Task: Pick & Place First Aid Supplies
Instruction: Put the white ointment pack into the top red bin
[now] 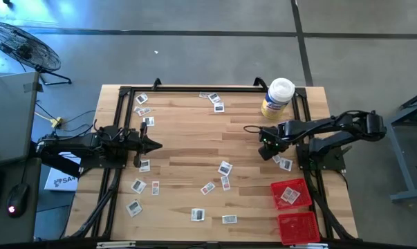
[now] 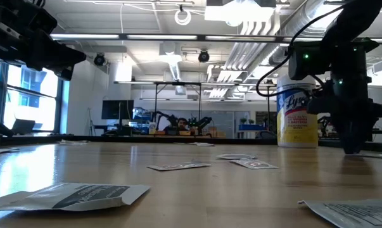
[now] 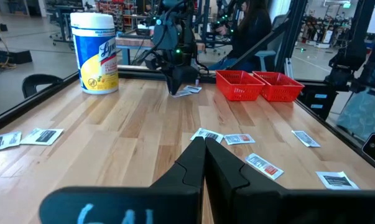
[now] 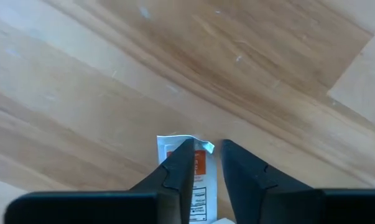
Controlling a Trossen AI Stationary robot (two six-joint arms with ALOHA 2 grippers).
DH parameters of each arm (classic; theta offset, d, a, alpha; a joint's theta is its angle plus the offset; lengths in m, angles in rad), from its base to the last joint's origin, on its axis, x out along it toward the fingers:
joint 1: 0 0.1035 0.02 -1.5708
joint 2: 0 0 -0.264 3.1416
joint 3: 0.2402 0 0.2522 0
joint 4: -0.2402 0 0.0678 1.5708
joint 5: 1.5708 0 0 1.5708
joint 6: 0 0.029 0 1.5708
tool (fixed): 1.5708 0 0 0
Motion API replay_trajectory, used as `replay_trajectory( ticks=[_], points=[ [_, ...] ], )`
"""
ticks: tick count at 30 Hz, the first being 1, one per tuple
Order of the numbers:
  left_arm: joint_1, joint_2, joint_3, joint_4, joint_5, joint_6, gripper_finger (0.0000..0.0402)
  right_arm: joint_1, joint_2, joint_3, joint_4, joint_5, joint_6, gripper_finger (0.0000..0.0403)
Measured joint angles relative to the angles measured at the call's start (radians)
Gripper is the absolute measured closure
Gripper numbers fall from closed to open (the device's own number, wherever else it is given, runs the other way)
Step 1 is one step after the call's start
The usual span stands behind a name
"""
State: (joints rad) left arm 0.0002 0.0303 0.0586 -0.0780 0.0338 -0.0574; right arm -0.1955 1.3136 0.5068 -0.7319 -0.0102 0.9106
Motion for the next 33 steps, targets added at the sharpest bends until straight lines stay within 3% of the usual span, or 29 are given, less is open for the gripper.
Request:
replay_trajectory(
  ticks=[6,11,21,26,33],
  points=[
    [0.000,0.000,0.000,0.000,0.000,0.000,0.0400,0.000,0.000,-0.001,0.000,0.011,0.028,0.0393],
    [0.000,0.000,0.000,0.000,0.000,0.000,0.0400,0.000,0.003,0.036,-0.046,0.026,0.031,0.0396],
    [0.000,0.000,0.000,0.000,0.000,0.000,0.0400,0.037,0.001,0.365,-0.312,0.027,0.019,0.0401],
    [0.000,0.000,0.000,0.000,0.000,0.000,0.0400,0.173,0.001,0.500,-0.420,-0.053,0.141,0.0402],
    [0.000,0.000,0.000,0.000,0.000,0.000,0.0400,0.482,0.000,0.557,-0.476,-0.076,0.442,0.0402]
  ],
)
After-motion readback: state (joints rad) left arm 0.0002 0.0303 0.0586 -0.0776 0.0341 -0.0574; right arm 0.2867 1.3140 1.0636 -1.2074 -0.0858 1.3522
